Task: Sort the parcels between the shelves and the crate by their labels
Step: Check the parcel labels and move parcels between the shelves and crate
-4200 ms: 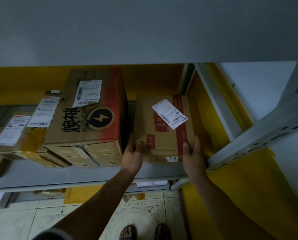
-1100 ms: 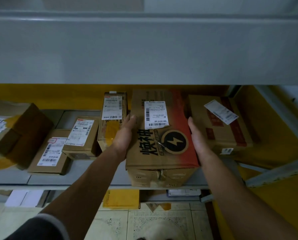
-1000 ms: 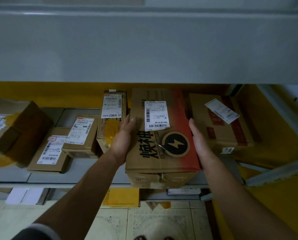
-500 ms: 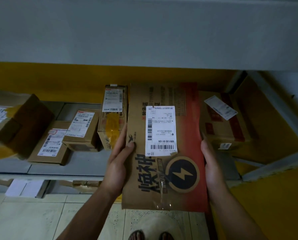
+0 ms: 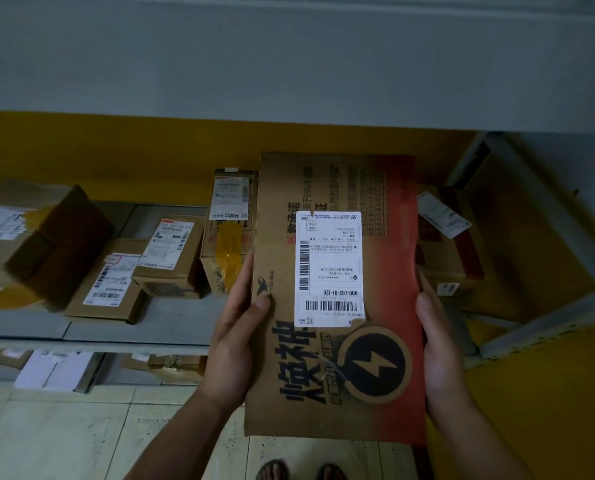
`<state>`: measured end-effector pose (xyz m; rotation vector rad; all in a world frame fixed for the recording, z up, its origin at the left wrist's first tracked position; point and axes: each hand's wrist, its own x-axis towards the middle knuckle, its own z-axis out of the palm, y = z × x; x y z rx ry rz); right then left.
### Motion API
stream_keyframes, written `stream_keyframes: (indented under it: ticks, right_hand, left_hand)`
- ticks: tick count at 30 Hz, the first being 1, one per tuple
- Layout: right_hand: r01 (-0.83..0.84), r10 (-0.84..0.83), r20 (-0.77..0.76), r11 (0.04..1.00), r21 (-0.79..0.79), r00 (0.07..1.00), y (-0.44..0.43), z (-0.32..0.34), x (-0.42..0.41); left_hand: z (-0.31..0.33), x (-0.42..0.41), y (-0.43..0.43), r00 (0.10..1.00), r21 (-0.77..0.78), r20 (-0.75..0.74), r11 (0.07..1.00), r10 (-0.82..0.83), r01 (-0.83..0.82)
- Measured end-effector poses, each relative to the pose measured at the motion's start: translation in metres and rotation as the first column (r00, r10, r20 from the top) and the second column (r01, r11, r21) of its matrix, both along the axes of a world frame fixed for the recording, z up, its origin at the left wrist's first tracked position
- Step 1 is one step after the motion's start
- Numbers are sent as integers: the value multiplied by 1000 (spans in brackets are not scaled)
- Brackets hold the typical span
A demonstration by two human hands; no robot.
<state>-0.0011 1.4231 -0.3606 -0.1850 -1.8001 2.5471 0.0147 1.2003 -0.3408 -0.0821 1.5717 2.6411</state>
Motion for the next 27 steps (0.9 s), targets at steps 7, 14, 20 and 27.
stream_keyframes:
  ticks: [7, 14, 20, 27]
  right_hand:
    - [20, -21, 51, 1000, 4, 998, 1, -1, -6]
    - [94, -123, 150, 978, 187, 981, 5, 2, -38]
    - [42, -116, 228, 952, 304, 967, 4, 9, -80]
    - [11, -115, 300, 945, 328, 947, 2, 1, -125]
  left_hand:
    - [1, -5, 1, 999, -36, 43, 999, 17, -15]
    - [-3, -44, 2, 985, -131, 168, 991, 29, -7]
    - [-9, -91, 4, 962, -225, 270, 974, 40, 22]
    - [-15, -133, 10, 952, -231, 302, 973, 45, 27]
